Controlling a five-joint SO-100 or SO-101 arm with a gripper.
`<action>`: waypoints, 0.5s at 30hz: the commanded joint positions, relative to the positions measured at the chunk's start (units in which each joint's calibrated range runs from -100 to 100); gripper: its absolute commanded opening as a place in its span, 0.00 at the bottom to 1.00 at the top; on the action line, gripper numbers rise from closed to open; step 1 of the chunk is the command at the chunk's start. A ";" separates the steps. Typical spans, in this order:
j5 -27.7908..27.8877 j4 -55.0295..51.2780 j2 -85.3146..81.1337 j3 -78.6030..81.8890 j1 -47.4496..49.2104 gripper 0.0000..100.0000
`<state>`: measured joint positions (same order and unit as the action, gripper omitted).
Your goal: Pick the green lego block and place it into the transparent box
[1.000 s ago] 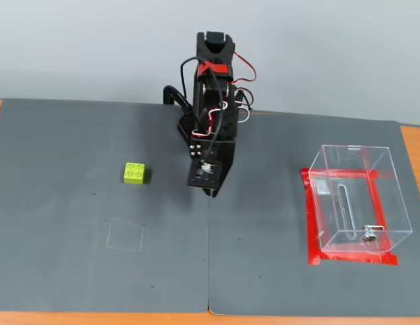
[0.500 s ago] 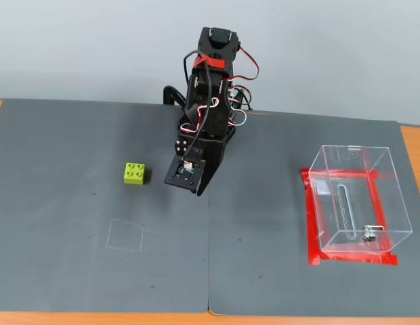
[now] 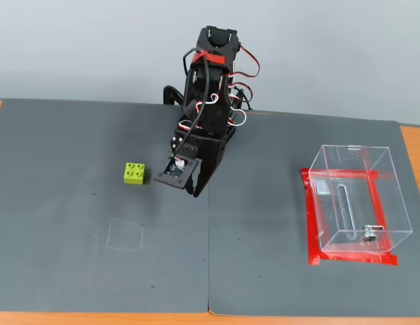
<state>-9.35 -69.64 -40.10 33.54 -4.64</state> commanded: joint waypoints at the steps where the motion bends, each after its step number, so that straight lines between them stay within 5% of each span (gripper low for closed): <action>1: -0.94 -3.10 1.48 -5.82 -3.08 0.02; 15: -9.27 -11.43 1.99 -8.17 -19.86 0.02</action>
<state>-17.66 -79.10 -37.47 28.06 -19.82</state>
